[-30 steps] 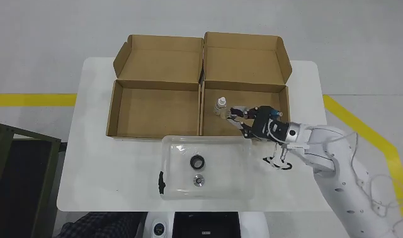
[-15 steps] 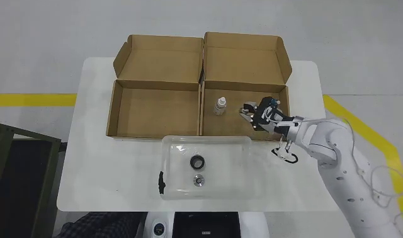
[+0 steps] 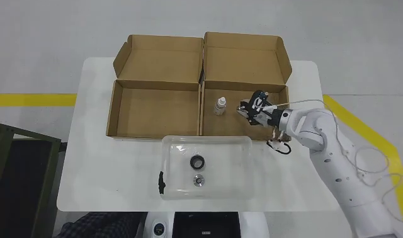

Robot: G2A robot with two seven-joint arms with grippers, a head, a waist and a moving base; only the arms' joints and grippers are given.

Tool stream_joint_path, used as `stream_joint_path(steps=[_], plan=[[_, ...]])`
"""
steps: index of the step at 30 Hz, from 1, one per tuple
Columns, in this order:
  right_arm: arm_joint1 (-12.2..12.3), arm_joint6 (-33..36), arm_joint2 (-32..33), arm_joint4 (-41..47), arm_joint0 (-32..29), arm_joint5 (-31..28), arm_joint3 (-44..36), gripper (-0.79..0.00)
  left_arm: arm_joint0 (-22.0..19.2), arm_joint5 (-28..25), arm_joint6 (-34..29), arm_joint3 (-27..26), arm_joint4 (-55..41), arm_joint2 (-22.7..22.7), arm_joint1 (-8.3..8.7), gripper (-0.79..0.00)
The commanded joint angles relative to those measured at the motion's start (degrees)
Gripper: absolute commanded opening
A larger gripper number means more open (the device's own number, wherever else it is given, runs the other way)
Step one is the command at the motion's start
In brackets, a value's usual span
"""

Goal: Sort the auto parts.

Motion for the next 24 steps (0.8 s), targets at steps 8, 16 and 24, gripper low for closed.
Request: stream_joint_path(steps=[8, 16, 24], plan=[[-1.04, 0.06, -3.76, -0.22, 4.58, 0.41, 5.89, -0.785, 0.00, 0.00, 0.00, 0.00, 0.00, 0.00, 0.00, 0.000], [-1.57, 0.42, -5.84, -1.31, 6.29, 0.73, 8.29, -0.785, 0.00, 0.00, 0.00, 0.00, 0.00, 0.00, 0.00, 0.000], [-1.95, 0.15, -7.17, -1.72, 6.69, 1.18, 8.71, -0.496, 0.00, 0.00, 0.00, 0.00, 0.00, 0.00, 0.00, 0.000]])
